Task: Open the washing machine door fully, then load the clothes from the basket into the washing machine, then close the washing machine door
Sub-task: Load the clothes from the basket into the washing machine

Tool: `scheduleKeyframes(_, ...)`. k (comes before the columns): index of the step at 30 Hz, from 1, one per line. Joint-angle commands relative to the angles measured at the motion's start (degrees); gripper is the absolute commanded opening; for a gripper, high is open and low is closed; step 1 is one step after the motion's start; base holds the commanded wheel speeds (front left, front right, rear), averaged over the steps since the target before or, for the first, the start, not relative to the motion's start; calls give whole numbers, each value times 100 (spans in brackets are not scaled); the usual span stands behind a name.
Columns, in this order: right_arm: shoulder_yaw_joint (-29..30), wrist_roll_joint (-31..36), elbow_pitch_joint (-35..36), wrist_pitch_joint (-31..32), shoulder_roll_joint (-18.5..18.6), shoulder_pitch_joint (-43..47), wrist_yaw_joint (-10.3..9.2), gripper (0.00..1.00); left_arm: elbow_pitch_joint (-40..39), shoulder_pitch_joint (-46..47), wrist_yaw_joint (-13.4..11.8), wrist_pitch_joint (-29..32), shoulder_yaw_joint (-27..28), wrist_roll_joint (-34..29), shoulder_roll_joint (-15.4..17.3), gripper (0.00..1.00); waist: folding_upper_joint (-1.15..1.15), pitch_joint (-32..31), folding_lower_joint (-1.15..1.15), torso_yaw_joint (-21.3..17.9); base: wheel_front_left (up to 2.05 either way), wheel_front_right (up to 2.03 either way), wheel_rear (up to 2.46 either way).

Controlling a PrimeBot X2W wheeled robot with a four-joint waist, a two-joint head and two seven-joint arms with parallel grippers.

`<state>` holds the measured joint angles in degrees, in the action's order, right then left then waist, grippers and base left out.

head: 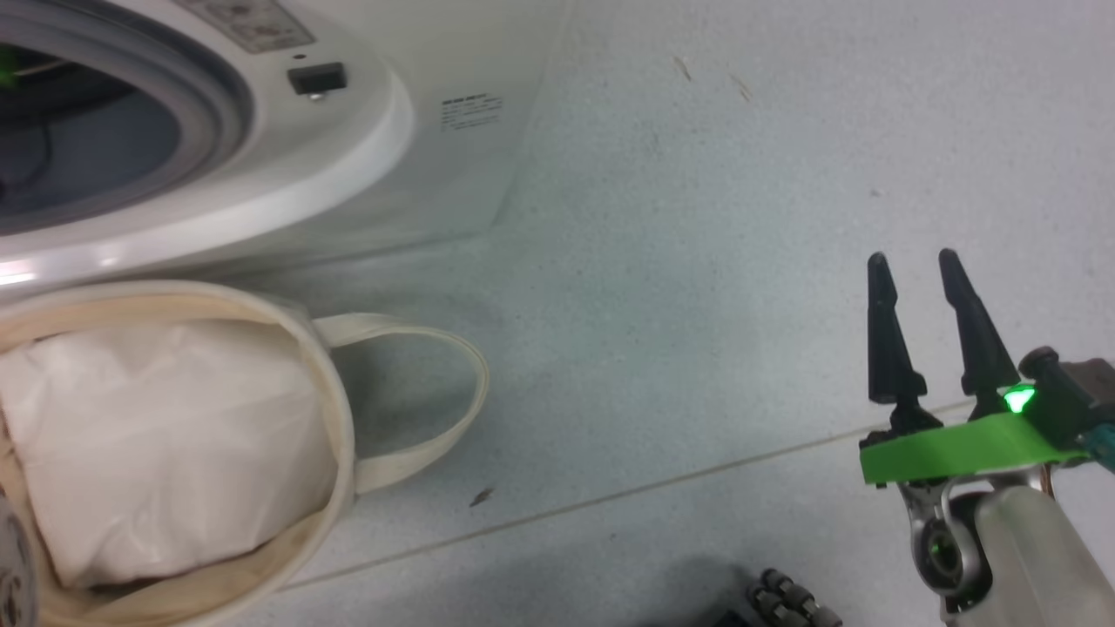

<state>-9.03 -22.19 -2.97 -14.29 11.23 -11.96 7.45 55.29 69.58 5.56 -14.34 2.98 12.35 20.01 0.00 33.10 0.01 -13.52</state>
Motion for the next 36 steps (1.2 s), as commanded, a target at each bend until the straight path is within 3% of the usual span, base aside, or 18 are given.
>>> scheduleKeyframes(1,-39,39,191,-71,-7,-26,3,100,-424,88,5,-66,163,-12,296,0,0,150,-1,-76,0,0,0)
scheduleKeyframes(4,-21,58,182,-71,-68,1,3,100,-350,-111,20,-66,253,-55,208,0,0,159,-1,-95,0,0,0)
scheduleKeyframes(12,16,59,174,-71,-99,61,3,100,843,131,25,-66,146,-176,214,0,0,63,-1,-96,0,0,0)
scheduleKeyframes(13,27,55,169,-71,-96,79,3,100,1016,175,19,-66,118,-191,212,33,0,42,-1,-93,0,0,0)
scheduleKeyframes(14,29,51,162,-71,-93,93,3,100,1134,237,25,-66,110,-182,210,86,0,21,-1,-93,0,0,0)
scheduleKeyframes(15,21,47,152,-71,-92,102,3,100,1254,282,23,-66,115,-166,216,100,0,-5,-1,-98,0,0,0)
scheduleKeyframes(25,-74,-18,14,-71,40,79,3,100,1806,198,87,491,48,-10,101,100,0,-474,-1,-105,0,0,0)
scheduleKeyframes(30,-163,-97,-154,-71,139,96,3,100,1840,-226,0,223,259,256,-34,100,0,-936,-1,-40,0,0,0)
scheduleKeyframes(36,-340,-264,-375,-71,267,118,3,100,1837,-765,93,-40,284,391,-251,100,0,-1488,-1,149,0,0,0)
